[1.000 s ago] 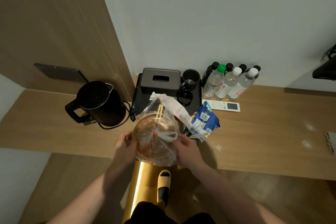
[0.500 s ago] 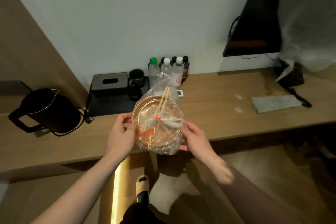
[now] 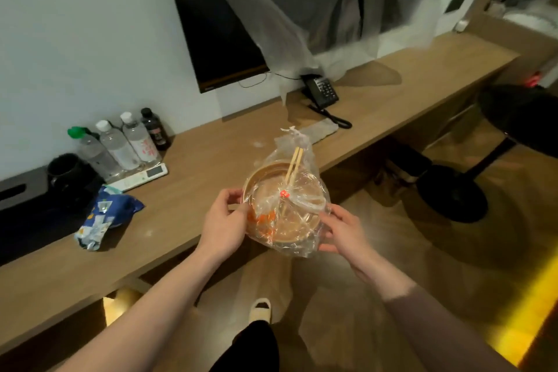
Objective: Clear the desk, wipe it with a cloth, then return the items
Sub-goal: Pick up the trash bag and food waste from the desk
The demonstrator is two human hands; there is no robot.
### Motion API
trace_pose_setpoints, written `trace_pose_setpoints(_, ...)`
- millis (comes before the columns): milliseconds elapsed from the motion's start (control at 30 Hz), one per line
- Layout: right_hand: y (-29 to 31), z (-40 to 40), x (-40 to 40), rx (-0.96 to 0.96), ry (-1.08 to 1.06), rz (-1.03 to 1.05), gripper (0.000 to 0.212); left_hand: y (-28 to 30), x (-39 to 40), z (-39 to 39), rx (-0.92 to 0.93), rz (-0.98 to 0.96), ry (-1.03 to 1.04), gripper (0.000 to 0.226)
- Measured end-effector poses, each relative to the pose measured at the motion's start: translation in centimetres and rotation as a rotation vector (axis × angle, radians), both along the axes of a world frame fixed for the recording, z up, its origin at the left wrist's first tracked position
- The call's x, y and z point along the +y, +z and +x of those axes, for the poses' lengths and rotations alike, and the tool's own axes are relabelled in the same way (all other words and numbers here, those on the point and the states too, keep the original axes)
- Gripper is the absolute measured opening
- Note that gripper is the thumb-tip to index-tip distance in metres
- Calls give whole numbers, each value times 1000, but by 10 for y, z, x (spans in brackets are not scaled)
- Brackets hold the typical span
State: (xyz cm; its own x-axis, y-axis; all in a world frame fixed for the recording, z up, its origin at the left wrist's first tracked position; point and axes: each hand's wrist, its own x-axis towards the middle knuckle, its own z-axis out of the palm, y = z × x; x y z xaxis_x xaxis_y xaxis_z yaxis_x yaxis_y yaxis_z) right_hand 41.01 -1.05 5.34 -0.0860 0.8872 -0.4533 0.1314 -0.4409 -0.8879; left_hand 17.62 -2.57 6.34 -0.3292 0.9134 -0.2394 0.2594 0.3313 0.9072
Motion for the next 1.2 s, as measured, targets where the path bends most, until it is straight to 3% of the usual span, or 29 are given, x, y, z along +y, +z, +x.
trace_pose_setpoints(333,-30,164,84,40,-296,-159,17,-23,125,164,-54,-91,-257,22)
trace_pose_setpoints(467,-41,230,122,-59,-308,-168,25,-37,179,232,-76,-117,-351,28)
trace_pose_setpoints(533,-41,262,138,-94,-329,-147,19,-44,206,263,-87,-130,-404,30)
trace_pose_setpoints(700,-37,337,172,-86,-394,-152,19,-49,263,338,-41,-180,-505,32)
trace_pose_setpoints(933,-45,429,229,-21,-350,-138,24,-57,315,430,9,-190,-473,29)
trace_pose_setpoints(1067,-55,483,259,-49,-263,-140,35,-63,330,478,-3,-216,-381,28)
trace_pose_setpoints(1200,-57,535,289,-23,-157,-166,32,-67,337,527,-23,-243,-268,29)
